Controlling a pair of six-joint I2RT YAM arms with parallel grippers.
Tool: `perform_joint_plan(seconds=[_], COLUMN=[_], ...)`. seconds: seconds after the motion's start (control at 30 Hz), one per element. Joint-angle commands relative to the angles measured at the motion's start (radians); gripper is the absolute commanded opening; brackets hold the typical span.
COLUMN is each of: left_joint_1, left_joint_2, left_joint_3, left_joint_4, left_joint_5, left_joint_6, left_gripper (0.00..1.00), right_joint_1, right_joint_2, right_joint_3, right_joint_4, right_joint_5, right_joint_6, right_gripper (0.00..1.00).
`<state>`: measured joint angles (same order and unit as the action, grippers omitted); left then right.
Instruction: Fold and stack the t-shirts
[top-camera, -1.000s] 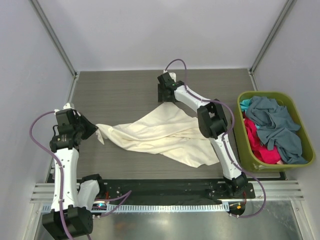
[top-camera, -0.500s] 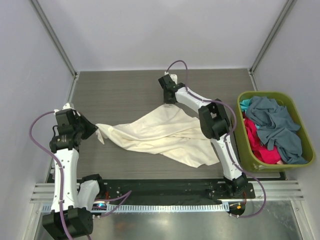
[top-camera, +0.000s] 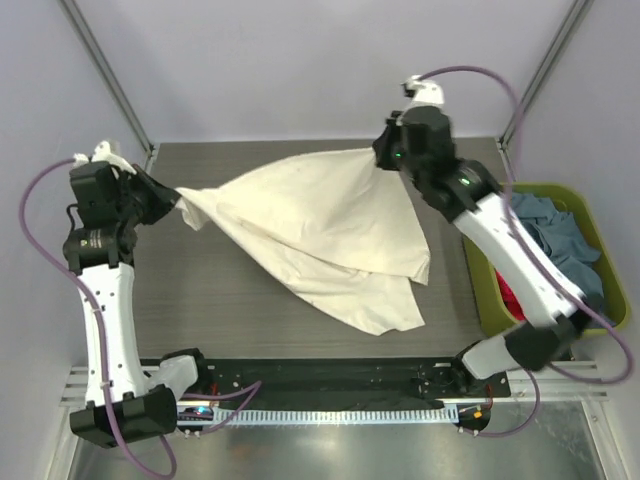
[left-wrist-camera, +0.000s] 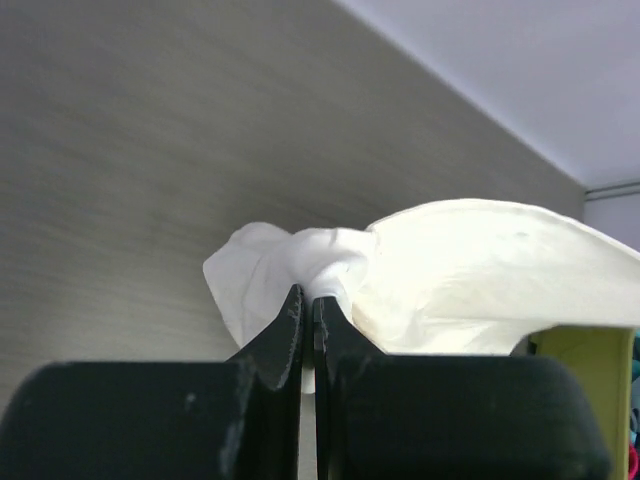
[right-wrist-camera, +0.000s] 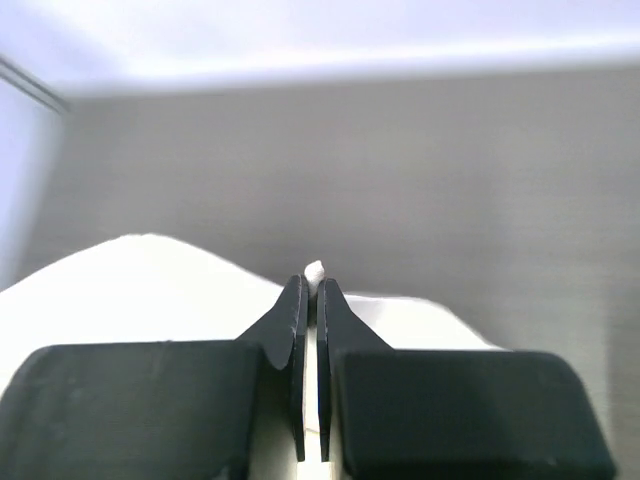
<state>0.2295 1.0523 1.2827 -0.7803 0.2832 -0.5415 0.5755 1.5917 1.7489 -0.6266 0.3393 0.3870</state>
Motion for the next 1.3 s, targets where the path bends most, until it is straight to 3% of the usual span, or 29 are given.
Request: perform_joint_plan(seconds=[0.0, 0.27, 0.37, 0.5, 0.63, 0.7, 0.8, 0.83, 0.87, 1.0, 1.07, 1.13, 1.2, 1.23, 1.27], left_joint_1=[-0.001, -0.001, -0.001, 0.001, -0.002, -0.002, -0.001, -0.002, -0.002, -0.004, -0.002, -0.019, -0.051, -0.067, -0.108], left_joint_2=[-0.026, -0.121, -0.221, -0.313, -0.290, -0.241, -0.117, -0.088, -0.021, 0.168, 0.253, 0.409, 0.542, 0.686, 0.751], left_joint_3=[0.170, 0.417, 0.397, 0.470, 0.578, 0.630, 0.721, 0.731, 0.727, 0.666, 0.632, 0.629, 0.680, 0.725, 0.830], left_joint_4=[0.003, 0.116, 0.243, 0.335, 0.362, 0.351, 0.317, 0.319, 0.319, 0.361, 0.377, 0.380, 0.342, 0.299, 0.194], left_joint_5=[0.022, 0.050, 0.025, 0.034, 0.147, 0.169, 0.203, 0.208, 0.224, 0.272, 0.283, 0.271, 0.249, 0.229, 0.203], left_joint_6=[0.054, 0.095, 0.089, 0.110, 0.143, 0.144, 0.138, 0.132, 0.130, 0.114, 0.124, 0.153, 0.187, 0.205, 0.257], left_gripper=[0.00, 0.00, 0.00, 0.00, 0.00, 0.01, 0.01, 0.01, 0.00, 0.01, 0.01, 0.02, 0.13, 0.20, 0.33], right_joint_1=[0.032, 0.061, 0.061, 0.058, 0.009, -0.018, -0.040, -0.040, -0.040, -0.049, -0.106, -0.244, -0.307, -0.350, -0.356], right_joint_2=[-0.228, -0.695, -0.864, -1.001, -1.038, -1.012, -0.883, -0.787, -0.741, -0.505, -0.355, -0.262, -0.120, -0.070, 0.035], right_joint_3=[-0.069, -0.198, -0.277, -0.319, -0.301, -0.261, -0.163, -0.137, -0.094, -0.100, -0.121, -0.146, -0.160, -0.152, -0.097], right_joint_4=[0.056, 0.188, 0.272, 0.327, 0.338, 0.309, 0.204, 0.171, 0.141, 0.088, 0.088, 0.094, 0.100, 0.119, 0.110], right_joint_5=[-0.011, -0.163, -0.223, -0.246, -0.226, -0.183, -0.001, 0.070, 0.239, 0.509, 0.511, 0.414, 0.338, 0.287, 0.265], right_joint_6=[-0.051, -0.141, -0.163, -0.197, -0.195, -0.194, -0.175, -0.168, -0.154, -0.160, -0.110, -0.038, 0.039, 0.035, 0.027], right_gripper=[0.01, 0.01, 0.01, 0.01, 0.01, 0.01, 0.01, 0.01, 0.01, 0.01, 0.01, 0.01, 0.01, 0.03, 0.49])
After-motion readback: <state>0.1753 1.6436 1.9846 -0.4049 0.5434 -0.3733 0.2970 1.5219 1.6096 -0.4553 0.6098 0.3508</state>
